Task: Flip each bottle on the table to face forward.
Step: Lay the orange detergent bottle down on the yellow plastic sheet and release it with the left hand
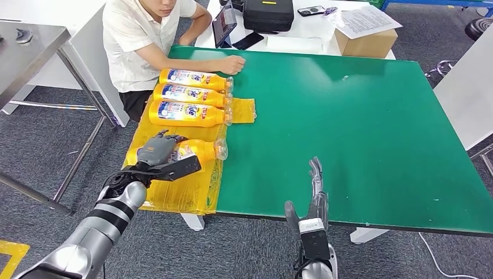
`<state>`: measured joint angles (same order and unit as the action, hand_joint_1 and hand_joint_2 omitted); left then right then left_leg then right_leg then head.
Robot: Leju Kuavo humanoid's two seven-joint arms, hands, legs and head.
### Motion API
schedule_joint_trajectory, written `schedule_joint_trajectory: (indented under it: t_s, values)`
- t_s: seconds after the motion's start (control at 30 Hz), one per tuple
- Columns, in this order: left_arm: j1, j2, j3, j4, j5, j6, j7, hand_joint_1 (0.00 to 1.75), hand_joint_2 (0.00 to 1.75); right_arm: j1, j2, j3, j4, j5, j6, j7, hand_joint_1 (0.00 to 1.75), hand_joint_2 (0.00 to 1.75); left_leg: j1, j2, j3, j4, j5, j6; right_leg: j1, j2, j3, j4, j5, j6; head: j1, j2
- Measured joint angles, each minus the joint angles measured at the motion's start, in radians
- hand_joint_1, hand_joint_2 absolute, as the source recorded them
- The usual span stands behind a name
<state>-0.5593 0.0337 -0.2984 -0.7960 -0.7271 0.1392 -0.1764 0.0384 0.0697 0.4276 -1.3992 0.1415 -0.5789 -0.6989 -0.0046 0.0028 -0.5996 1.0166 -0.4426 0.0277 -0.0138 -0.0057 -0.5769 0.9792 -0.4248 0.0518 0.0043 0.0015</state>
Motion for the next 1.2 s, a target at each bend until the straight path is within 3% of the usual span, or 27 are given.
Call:
schedule_joint_trajectory:
  t_s: [0.03,0.17,0.47,0.57,0.87,1.03,1.17,1.2]
  values:
    - [-0.013,0.0,-0.006,0.027,-0.004,-0.03,-0.001,1.71,1.75,0.0,0.001,0.0,-0.002,-0.006,0.012,0.0,0.0,1.75,0.0,0.0,0.0,0.0,0.0,0.0,0.0,0.0,0.0,0.0,0.0,0.0,0.0,0.0]
    - [-0.073,0.001,-0.02,0.13,0.019,-0.132,-0.031,0.05,1.75,-0.002,0.013,0.006,-0.004,-0.018,0.041,0.0,0.0,1.75,0.0,-0.001,0.001,0.0,0.0,0.0,0.0,0.0,0.002,0.0,0.0,0.0,0.0,0.0]
    - [-0.133,-0.002,0.002,0.247,0.182,-0.335,-0.106,0.0,1.75,-0.005,0.016,0.018,-0.004,-0.042,0.066,0.0,0.0,1.75,0.0,-0.001,0.003,0.0,0.0,0.0,0.0,-0.001,0.004,0.001,0.0,0.0,0.0,0.0]
    - [-0.135,-0.002,0.007,0.255,0.208,-0.355,-0.138,0.0,1.75,-0.007,0.015,0.019,-0.004,-0.044,0.073,0.0,0.0,1.75,0.0,-0.001,0.003,0.0,0.0,0.0,0.0,-0.001,0.004,0.001,0.0,0.0,0.0,0.0]
    - [-0.044,-0.026,0.005,0.175,0.209,-0.162,-0.246,0.0,1.75,-0.004,0.015,0.02,-0.004,-0.048,0.071,0.0,0.0,1.75,0.0,-0.001,0.002,0.0,0.0,0.0,0.0,0.0,0.002,0.0,0.0,0.0,0.0,0.0]
    - [0.086,-0.057,0.002,-0.026,0.185,0.078,-0.27,0.0,1.75,0.013,0.015,0.019,-0.009,-0.046,0.033,0.0,0.0,1.75,0.0,-0.001,0.001,0.0,0.0,0.0,0.0,-0.001,0.001,0.0,0.0,0.0,0.0,0.0]
    - [0.236,-0.102,-0.021,-0.264,0.229,0.218,-0.317,0.0,1.75,0.034,0.016,0.021,-0.033,-0.046,-0.016,0.0,0.0,0.0,-0.001,0.0,-0.001,0.0,-0.001,0.0,0.0,0.0,-0.001,0.0,0.0,0.0,0.0,0.0]
    - [0.274,-0.115,-0.03,-0.325,0.256,0.264,-0.345,0.0,1.75,0.041,0.016,0.024,-0.046,-0.046,-0.029,0.0,0.0,0.0,-0.001,0.0,-0.001,0.0,-0.001,0.0,-0.001,0.0,-0.001,0.0,-0.001,0.0,0.0,0.0]
